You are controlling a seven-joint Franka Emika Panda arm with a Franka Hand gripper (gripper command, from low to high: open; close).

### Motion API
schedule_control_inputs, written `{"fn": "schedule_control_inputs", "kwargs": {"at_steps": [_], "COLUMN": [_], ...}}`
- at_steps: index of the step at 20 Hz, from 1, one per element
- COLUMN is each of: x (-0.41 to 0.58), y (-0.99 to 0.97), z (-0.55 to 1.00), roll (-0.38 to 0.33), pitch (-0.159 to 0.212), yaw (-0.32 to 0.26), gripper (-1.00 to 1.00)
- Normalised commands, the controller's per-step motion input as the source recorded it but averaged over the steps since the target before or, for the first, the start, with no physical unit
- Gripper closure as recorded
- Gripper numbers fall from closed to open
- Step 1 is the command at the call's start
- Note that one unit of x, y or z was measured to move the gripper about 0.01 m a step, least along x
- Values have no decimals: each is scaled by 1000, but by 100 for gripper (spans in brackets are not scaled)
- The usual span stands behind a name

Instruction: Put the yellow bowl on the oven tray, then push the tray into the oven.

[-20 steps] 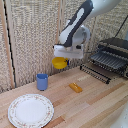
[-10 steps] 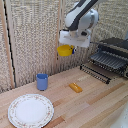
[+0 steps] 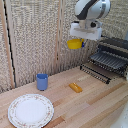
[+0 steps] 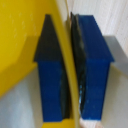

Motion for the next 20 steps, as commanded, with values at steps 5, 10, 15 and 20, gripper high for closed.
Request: {"fn": "schedule_control_inputs", "kwargs": {"at_steps": [5, 10, 15, 20], "x": [-86, -51, -27, -31], "y": [-725, -794, -809, -825], "z": [136, 113, 88, 77], "roll": [3, 4, 18, 29], "pitch": [-1, -7, -13, 0], "yaw": [-176, -150, -136, -124], "gripper": [100, 100, 100, 100]}}
